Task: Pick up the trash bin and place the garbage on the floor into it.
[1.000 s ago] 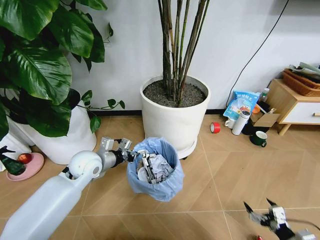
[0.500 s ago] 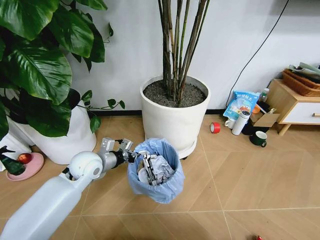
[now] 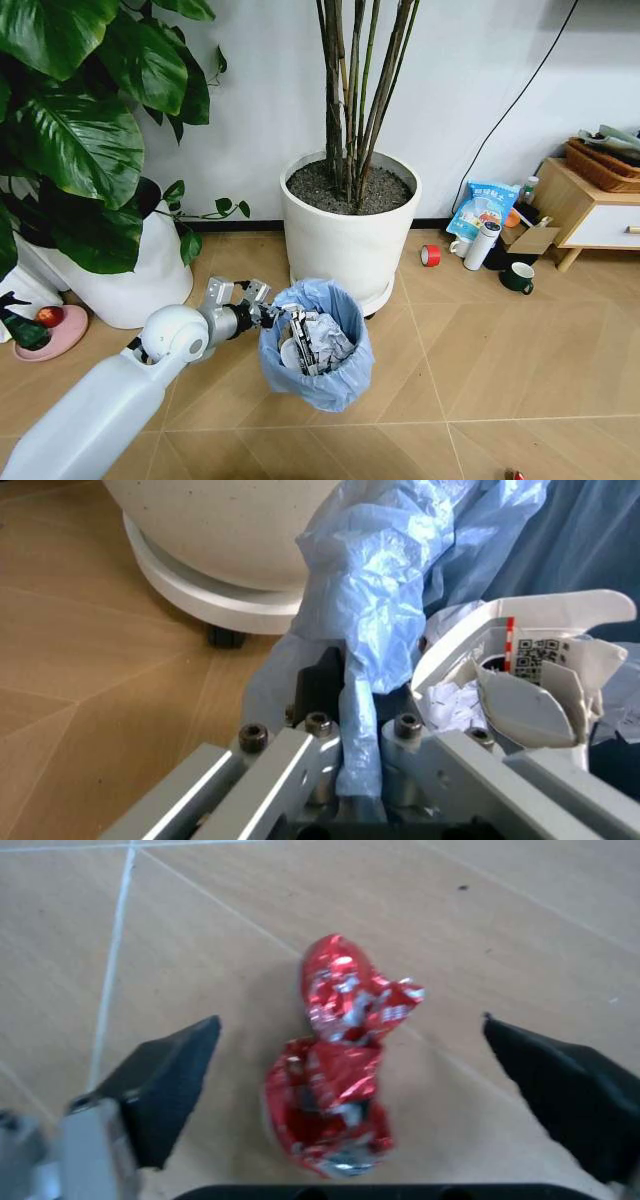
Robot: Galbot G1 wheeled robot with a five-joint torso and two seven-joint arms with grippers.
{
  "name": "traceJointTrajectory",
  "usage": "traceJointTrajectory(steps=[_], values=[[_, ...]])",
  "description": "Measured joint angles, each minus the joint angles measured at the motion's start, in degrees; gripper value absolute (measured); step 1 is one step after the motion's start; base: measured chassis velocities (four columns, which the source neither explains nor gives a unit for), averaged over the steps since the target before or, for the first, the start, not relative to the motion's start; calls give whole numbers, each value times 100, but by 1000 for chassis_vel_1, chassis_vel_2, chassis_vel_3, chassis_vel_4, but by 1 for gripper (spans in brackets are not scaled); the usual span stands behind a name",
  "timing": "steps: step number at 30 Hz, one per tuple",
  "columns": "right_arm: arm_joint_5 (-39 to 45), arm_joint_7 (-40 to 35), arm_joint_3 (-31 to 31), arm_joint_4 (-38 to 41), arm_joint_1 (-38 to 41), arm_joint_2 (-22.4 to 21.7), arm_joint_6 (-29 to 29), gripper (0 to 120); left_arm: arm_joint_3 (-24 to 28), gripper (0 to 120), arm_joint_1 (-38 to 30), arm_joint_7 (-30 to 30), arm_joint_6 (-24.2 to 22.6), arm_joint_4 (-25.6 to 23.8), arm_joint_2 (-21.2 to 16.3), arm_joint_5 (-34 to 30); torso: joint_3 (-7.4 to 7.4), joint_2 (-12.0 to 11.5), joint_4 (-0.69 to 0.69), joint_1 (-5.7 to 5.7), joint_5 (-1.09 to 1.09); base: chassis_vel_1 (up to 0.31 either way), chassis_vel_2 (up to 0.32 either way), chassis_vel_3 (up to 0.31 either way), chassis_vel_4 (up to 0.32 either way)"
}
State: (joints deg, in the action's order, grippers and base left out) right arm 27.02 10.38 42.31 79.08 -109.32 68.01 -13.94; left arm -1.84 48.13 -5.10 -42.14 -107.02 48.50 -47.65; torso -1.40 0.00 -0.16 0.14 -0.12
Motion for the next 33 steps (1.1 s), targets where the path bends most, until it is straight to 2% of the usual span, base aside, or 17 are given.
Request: traceJointTrajectory(steps=[2,5,7,9,11,13,16,17,21,28,33], values=[[15,-17,-40,-50,68,95,-3,84,0,0,4,1,0,-14,-2,0,0,0,0,0,1,0,0,0,0],[16,-23,-54,-116,113,154,-28,77,-10,0,14,1,0,-28,-19,-1,0,0,0,0,1,0,0,0,0],[16,-24,-55,-145,132,196,-36,65,-22,0,15,-1,0,-43,-45,-3,0,0,1,0,1,0,0,0,0],[17,-24,-56,-150,138,209,-36,63,-24,0,14,-2,0,-48,-51,-5,0,0,1,0,1,0,0,0,0],[19,-24,-62,-179,175,242,-36,52,-28,0,6,-6,0,-62,-57,-13,0,0,1,0,0,0,0,0,0],[20,-24,-65,-207,200,259,-35,49,-28,0,4,-7,0,-67,-58,-14,0,0,1,0,0,0,0,0,0],[31,-24,-74,-274,255,291,-25,36,-27,0,3,-11,0,-85,-67,-17,0,0,0,0,0,0,0,0,0],[31,-24,-74,-274,255,291,-25,36,-27,0,3,-11,0,-85,-67,-17,0,0,0,0,0,0,0,0,0],[57,-29,-69,-347,308,306,-11,17,-27,0,4,-18,0,-119,-107,-27,0,0,1,0,0,0,0,0,0],[71,-35,-56,-303,296,316,-2,5,-35,0,24,-21,0,-152,-130,-30,0,0,1,0,1,0,0,0,0],[72,-43,-40,-223,270,342,-5,5,-43,0,46,-21,0,-186,-151,-30,0,0,1,0,1,0,0,0,0]])
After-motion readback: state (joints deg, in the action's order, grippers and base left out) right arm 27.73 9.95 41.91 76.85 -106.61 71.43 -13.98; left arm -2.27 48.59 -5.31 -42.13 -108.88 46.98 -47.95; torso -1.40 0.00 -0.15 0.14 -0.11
